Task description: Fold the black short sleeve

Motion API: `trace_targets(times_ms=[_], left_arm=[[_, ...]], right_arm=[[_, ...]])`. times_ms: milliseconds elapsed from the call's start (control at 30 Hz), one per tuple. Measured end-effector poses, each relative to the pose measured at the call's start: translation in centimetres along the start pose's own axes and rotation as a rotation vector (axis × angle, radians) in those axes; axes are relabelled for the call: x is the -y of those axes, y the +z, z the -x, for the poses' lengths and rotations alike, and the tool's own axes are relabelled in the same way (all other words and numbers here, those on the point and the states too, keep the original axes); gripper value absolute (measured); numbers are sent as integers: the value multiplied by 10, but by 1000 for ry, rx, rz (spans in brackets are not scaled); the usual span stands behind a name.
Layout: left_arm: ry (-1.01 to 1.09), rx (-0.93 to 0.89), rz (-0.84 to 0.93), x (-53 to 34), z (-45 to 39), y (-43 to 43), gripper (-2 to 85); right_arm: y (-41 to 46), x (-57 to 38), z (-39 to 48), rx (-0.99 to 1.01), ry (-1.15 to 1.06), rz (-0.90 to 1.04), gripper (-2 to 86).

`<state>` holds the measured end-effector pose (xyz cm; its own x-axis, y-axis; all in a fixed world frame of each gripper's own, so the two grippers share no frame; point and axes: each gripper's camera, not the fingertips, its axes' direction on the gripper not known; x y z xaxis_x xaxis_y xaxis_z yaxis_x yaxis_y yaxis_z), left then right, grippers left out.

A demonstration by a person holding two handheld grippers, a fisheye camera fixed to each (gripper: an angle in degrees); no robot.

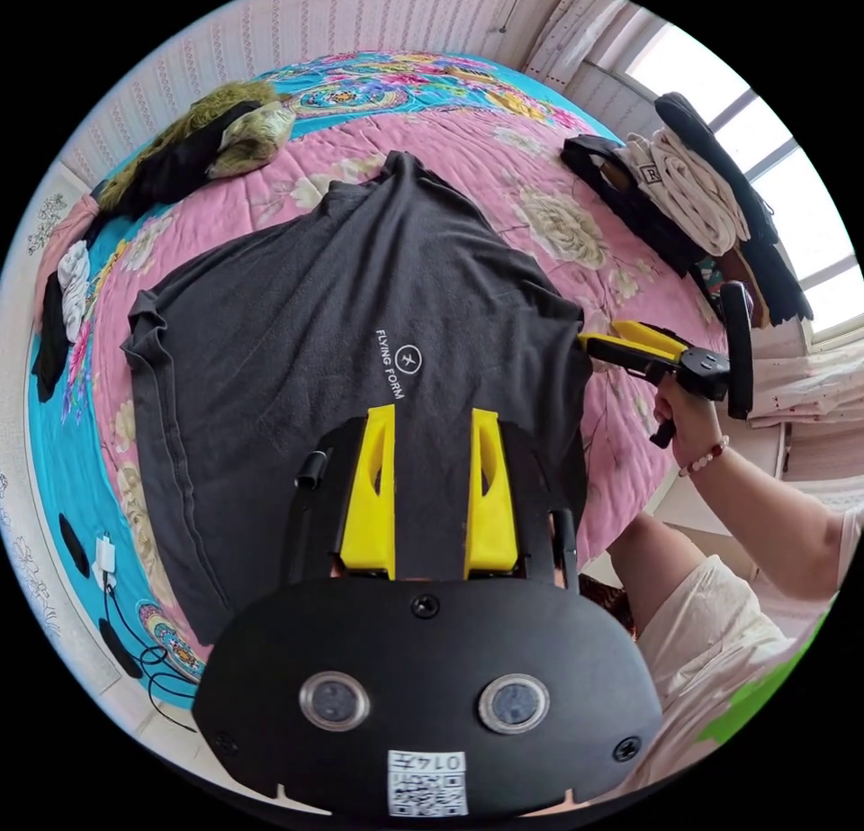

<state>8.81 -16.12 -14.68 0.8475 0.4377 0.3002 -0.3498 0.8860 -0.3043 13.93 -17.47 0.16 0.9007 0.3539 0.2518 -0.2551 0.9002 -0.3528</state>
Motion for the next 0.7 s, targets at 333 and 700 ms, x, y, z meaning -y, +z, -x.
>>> trace_targets(times_ms=[333, 700], left_arm=[[-1, -140, 27, -22, 7, 5, 121], [160, -260, 127, -131, -66, 29, 96]], right_arm=[[-36, -8, 15, 141, -61, 5, 156], [-49, -10, 7, 218, -52, 79, 132]])
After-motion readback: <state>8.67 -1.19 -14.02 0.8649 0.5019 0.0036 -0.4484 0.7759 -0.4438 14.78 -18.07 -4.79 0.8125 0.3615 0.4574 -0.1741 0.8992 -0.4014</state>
